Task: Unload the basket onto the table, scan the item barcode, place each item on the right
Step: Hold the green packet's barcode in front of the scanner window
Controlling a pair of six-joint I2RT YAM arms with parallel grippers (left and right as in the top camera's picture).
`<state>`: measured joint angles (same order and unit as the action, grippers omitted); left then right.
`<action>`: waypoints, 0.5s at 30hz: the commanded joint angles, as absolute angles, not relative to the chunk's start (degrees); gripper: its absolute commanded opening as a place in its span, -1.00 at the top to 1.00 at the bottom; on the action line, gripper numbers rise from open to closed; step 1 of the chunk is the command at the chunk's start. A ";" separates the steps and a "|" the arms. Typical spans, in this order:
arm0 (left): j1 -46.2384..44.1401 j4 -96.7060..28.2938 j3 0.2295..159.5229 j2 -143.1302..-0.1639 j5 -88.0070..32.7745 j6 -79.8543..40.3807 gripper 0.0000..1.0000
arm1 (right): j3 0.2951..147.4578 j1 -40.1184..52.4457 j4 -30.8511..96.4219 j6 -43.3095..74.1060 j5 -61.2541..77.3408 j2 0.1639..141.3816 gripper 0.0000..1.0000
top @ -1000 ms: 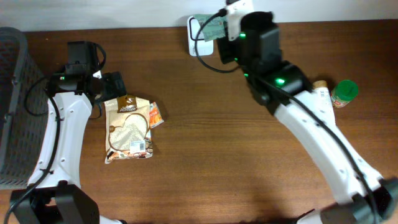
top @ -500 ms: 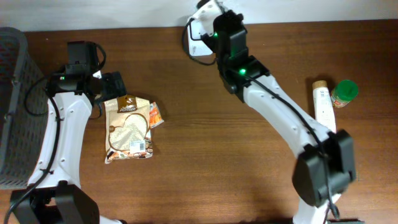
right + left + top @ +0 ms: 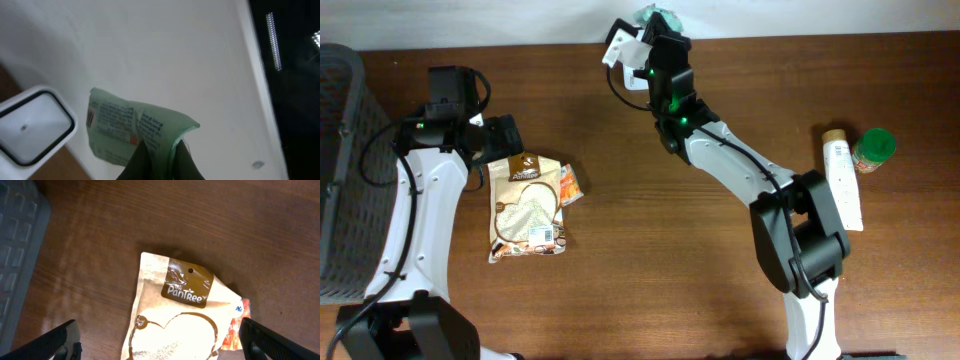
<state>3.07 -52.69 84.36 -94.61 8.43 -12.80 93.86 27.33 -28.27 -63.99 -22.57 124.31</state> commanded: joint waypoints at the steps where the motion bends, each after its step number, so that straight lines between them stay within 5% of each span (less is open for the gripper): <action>1: 3.16 -52.56 85.19 -94.39 8.86 -11.68 -0.98 | 94.83 27.57 -33.06 -69.32 -20.51 127.79 0.91; 7: 3.16 -52.56 85.19 -94.39 8.86 -11.68 -0.98 | 94.85 26.92 -38.65 -80.49 -17.17 132.68 0.92; 15: 3.16 -52.58 85.19 -94.39 8.86 -11.68 -0.98 | 94.85 26.55 -40.14 -81.21 -17.12 133.78 0.91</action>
